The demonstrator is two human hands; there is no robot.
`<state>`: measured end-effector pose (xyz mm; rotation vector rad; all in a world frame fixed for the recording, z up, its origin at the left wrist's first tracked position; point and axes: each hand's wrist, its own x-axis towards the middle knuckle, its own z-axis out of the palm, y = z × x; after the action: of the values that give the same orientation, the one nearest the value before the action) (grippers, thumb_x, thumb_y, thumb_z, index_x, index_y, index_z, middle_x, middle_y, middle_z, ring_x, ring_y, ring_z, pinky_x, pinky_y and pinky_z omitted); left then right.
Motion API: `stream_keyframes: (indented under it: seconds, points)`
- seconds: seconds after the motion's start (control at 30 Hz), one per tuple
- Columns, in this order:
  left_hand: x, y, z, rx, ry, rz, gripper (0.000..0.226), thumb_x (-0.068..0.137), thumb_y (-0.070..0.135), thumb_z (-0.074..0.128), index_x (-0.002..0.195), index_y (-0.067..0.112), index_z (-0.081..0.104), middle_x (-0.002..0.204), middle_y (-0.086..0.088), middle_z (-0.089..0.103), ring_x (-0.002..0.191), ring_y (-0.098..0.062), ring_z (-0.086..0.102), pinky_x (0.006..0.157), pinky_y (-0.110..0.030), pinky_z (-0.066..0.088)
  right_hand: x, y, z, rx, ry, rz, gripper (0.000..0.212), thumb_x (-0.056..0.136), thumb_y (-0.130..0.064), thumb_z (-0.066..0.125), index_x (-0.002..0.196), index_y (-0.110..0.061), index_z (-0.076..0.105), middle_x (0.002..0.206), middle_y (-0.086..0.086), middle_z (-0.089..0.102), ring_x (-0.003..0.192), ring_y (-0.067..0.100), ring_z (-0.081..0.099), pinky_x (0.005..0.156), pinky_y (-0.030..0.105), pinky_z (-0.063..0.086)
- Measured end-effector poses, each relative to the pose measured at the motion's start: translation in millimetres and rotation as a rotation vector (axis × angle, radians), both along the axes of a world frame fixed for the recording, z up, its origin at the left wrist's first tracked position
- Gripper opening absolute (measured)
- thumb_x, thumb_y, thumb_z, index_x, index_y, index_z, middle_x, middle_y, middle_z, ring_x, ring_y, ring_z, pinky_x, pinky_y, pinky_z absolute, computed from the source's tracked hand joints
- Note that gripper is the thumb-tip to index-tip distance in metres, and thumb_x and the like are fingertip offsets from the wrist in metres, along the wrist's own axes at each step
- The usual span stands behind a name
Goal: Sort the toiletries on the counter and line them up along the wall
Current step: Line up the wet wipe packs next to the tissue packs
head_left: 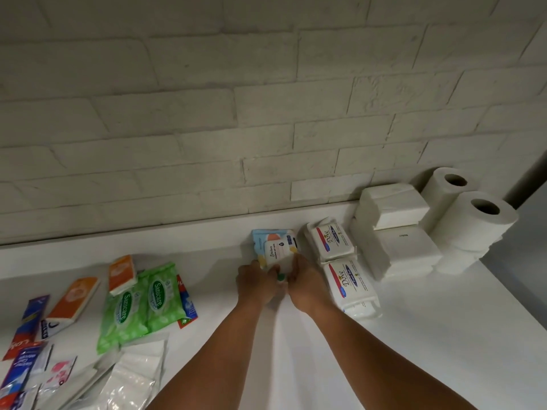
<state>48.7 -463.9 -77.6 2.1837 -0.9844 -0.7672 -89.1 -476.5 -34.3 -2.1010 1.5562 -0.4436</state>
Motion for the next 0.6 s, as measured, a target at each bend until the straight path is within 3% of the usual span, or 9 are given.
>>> stream_keyframes:
  seconds: [0.07, 0.13, 0.23, 0.33, 0.43, 0.6]
  points:
    - [-3.2, 9.2, 13.8, -0.032, 0.013, 0.006, 0.052, 0.074, 0.061, 0.055, 0.104, 0.02, 0.066, 0.102, -0.005, 0.069, 0.087, -0.023, 0.068, 0.078, -0.041, 0.061, 1.9, 0.3, 3.4, 0.049, 0.037, -0.016, 0.024, 0.101, -0.03, 0.046, 0.119, -0.015, 0.053, 0.105, 0.004, 0.068, 0.083, 0.012, 0.068, 0.061, 0.017, 0.053]
    - [-2.8, 18.8, 25.0, -0.063, -0.015, 0.007, 0.05, 0.078, 0.059, 0.054, 0.104, 0.018, 0.065, 0.103, -0.007, 0.069, 0.087, -0.024, 0.068, 0.079, -0.043, 0.06, 4.2, 0.3, 6.6, 0.061, 0.04, -0.039, 0.039, 0.094, -0.022, 0.051, 0.132, -0.017, 0.042, 0.123, 0.001, 0.058, 0.098, 0.02, 0.062, 0.076, 0.027, 0.054]
    - [-0.5, 38.5, 51.2, -0.135, -0.101, -0.01, 0.052, 0.089, 0.051, 0.058, 0.128, 0.016, 0.06, 0.126, -0.007, 0.063, 0.111, -0.027, 0.062, 0.098, -0.038, 0.052, 10.0, 12.5, 23.2, -0.025, -0.011, 0.016, 0.056, 0.086, -0.028, 0.053, 0.14, -0.022, 0.037, 0.144, -0.003, 0.042, 0.118, 0.024, 0.054, 0.089, 0.037, 0.053]
    - [12.6, 61.8, 73.0, -0.211, -0.207, -0.059, 0.048, 0.094, 0.039, 0.062, 0.134, 0.015, 0.058, 0.135, -0.008, 0.059, 0.124, -0.027, 0.054, 0.104, -0.032, 0.038, 21.8, 29.6, 41.4, -0.051, -0.036, 0.062, 0.061, 0.091, -0.037, 0.051, 0.147, -0.019, 0.035, 0.156, 0.004, 0.032, 0.14, 0.026, 0.036, 0.107, 0.042, 0.042]
    - [35.5, 97.4, 92.0, -0.261, -0.367, -0.112, 0.047, 0.093, 0.039, 0.063, 0.133, 0.015, 0.06, 0.135, -0.008, 0.061, 0.122, -0.029, 0.056, 0.105, -0.033, 0.037, 39.5, 52.5, 53.8, -0.098, -0.041, 0.099, 0.059, 0.096, -0.04, 0.05, 0.148, -0.013, 0.038, 0.155, 0.009, 0.034, 0.144, 0.023, 0.031, 0.114, 0.034, 0.032]
    - [87.5, 177.2, 114.0, -0.348, -0.448, -0.125, 0.037, 0.086, 0.02, 0.072, 0.12, 0.008, 0.067, 0.118, -0.011, 0.068, 0.098, -0.032, 0.066, 0.091, -0.035, 0.049, 79.2, 112.2, 73.6, -0.148, -0.142, 0.243, 0.049, 0.096, -0.039, 0.052, 0.137, -0.014, 0.05, 0.145, 0.007, 0.048, 0.134, 0.024, 0.044, 0.109, 0.034, 0.038]
